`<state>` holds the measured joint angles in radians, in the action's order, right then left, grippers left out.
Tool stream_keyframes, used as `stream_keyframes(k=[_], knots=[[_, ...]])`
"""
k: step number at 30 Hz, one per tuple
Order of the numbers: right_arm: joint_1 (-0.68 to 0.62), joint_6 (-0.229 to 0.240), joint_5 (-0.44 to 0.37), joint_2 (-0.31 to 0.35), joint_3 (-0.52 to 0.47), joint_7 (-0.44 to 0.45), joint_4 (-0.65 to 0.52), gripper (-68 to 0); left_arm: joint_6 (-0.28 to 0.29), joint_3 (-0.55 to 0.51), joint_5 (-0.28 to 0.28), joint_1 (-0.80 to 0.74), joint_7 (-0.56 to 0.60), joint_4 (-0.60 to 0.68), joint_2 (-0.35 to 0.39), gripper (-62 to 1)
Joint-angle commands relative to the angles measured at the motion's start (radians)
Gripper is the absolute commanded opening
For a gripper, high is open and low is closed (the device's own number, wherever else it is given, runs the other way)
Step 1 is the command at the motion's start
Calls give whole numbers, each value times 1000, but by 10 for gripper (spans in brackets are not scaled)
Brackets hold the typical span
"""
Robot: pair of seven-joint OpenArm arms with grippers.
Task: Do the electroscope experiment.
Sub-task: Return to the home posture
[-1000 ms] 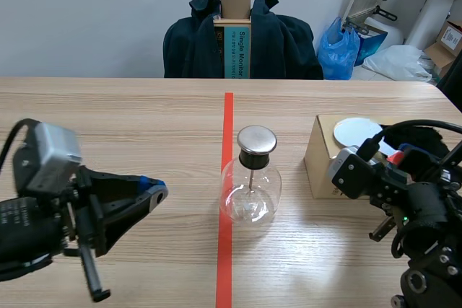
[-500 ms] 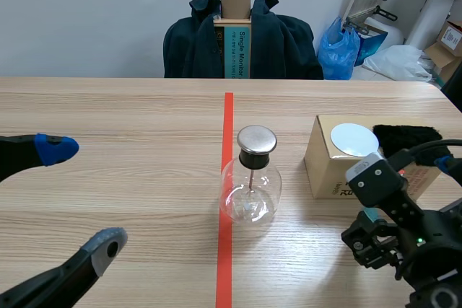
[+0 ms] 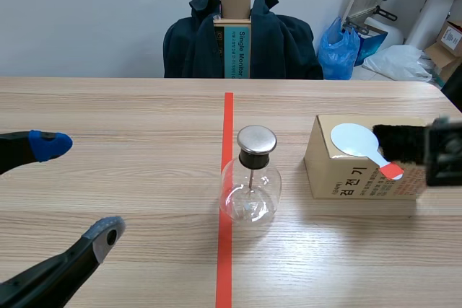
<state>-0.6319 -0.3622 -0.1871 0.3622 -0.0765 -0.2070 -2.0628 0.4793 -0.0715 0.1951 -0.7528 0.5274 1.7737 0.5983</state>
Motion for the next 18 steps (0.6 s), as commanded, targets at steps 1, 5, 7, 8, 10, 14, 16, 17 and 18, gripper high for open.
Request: stream_keyframes(k=[1,5,7,8,10,14,16,17,18], knots=[[14,6,-35,1,-19,22,-20,4,2,3,11,2,11,3,-5,14],[14,167,-72,1,-66,111,-71,4,2,3,10,2,-1,3,-5,14],[14,262,-43,1,-72,164,-71,4,2,3,10,2,-1,3,-5,14],[14,297,-24,1,-74,175,-71,4,2,3,10,3,-1,3,-5,14],[14,359,5,1,-76,181,-71,4,2,3,10,3,-1,3,-5,14],[14,405,8,1,-76,210,-71,4,2,3,3,3,-2,3,-5,14],[14,435,12,1,-83,249,-71,4,2,3,3,3,-5,3,-5,14],[14,454,15,1,-89,271,-71,4,2,3,3,3,-5,3,-5,14],[14,471,16,1,-93,292,-71,4,2,3,3,3,-5,3,-5,14]])
